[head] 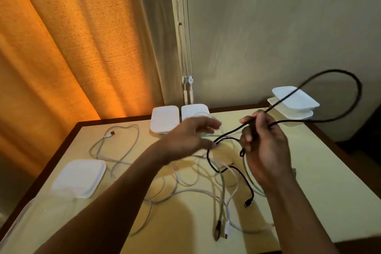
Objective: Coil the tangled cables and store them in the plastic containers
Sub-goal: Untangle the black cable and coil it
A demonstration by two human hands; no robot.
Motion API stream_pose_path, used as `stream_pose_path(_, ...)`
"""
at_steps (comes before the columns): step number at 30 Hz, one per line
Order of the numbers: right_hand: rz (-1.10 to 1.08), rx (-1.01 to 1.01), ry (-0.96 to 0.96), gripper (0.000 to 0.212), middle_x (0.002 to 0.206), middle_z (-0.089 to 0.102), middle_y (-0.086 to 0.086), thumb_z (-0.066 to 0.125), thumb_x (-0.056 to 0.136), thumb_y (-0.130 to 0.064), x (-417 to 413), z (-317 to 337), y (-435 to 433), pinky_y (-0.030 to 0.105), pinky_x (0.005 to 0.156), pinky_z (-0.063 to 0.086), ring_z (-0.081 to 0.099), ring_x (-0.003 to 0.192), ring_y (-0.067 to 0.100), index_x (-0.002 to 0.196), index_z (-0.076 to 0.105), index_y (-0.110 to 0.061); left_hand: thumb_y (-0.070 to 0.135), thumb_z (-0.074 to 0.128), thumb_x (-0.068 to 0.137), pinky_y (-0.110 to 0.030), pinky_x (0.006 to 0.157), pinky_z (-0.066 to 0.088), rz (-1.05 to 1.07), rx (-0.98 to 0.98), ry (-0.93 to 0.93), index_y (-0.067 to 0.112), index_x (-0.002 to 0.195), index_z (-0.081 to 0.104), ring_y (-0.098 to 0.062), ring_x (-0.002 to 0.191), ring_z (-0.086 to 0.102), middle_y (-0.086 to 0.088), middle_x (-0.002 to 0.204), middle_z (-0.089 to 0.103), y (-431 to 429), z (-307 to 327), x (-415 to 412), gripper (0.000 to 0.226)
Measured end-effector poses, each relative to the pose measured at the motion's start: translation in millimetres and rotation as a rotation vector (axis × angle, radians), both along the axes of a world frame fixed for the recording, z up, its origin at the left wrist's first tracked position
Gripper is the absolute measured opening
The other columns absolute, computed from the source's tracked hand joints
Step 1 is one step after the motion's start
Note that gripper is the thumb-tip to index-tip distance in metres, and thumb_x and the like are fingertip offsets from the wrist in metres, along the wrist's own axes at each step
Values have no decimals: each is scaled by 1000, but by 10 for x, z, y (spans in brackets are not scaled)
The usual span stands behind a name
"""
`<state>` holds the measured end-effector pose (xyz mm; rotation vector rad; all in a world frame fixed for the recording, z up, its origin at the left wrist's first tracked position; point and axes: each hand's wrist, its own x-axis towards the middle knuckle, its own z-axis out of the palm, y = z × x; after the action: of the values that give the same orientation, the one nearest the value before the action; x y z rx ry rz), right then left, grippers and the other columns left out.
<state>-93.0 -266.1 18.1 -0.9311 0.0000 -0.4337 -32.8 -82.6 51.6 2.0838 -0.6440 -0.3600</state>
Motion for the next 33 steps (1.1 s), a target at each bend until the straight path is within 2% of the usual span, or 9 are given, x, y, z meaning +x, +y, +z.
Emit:
stream_pose_path(3,42,228,-45,17,85,65,7,46,106,-24,13,55,-113,23,52,35,44,58,13,94,56,-17,34,73,93,-6,83,44,-118,148,-30,33,127,68,14,109,56,22,123,64,19,-455,-104,34)
stream_pose_path(6,49,289,-55,18,81,64,5,46,106,-26,26,52,-140,21,50,38,45,58,11,93,57,-19,35,61,102,-21,82,46,-59,153,-135,27,112,77,2,98,62,15,108,72,-21,-767,-142,21)
stream_pose_path(11,-38,137,114,18,69,55,3,45,107,-25,50,-31,-136,24,46,32,40,52,12,95,57,-17,30,60,103,-17,90,50,-18,-7,-79,26,106,78,1,101,66,13,106,75,-9,-629,-32,19)
stream_pose_path(15,-95,-14,236,17,64,50,1,41,109,-21,81,-86,-42,26,47,29,37,53,13,104,55,-12,32,55,105,-27,74,56,80,-30,-180,26,102,74,-3,75,68,7,83,73,-34,-416,16,19)
stream_pose_path(20,94,387,135,21,64,46,-1,38,109,-22,79,-35,-49,23,45,38,40,51,11,96,53,-14,38,51,104,-36,84,55,208,578,-719,30,112,74,-19,92,67,0,105,71,17,-515,104,26)
stream_pose_path(23,224,629,64,25,67,50,-3,40,108,-24,75,-28,-73,20,47,47,46,54,8,90,54,-16,32,54,101,-48,109,44,-48,870,-502,30,133,64,-26,125,58,-5,133,60,15,-755,31,33)
stream_pose_path(26,228,708,17,22,71,51,0,43,107,-19,80,-41,-55,23,57,55,47,55,10,89,53,-13,19,69,89,-33,123,25,-169,514,-152,29,158,33,-16,149,32,2,162,33,104,-869,-87,78)
stream_pose_path(29,162,712,13,20,67,50,2,46,105,-18,108,-31,-18,34,76,63,49,52,11,88,53,-12,13,79,82,-4,112,22,-210,180,-103,32,154,40,1,145,29,13,159,35,114,-755,-249,84)
stream_pose_path(33,110,700,-15,19,67,51,4,46,104,-18,120,-54,-57,43,85,62,51,53,13,89,53,-11,13,68,72,-30,118,34,-184,-66,51,31,137,63,-2,140,43,12,149,53,76,-598,-330,67)
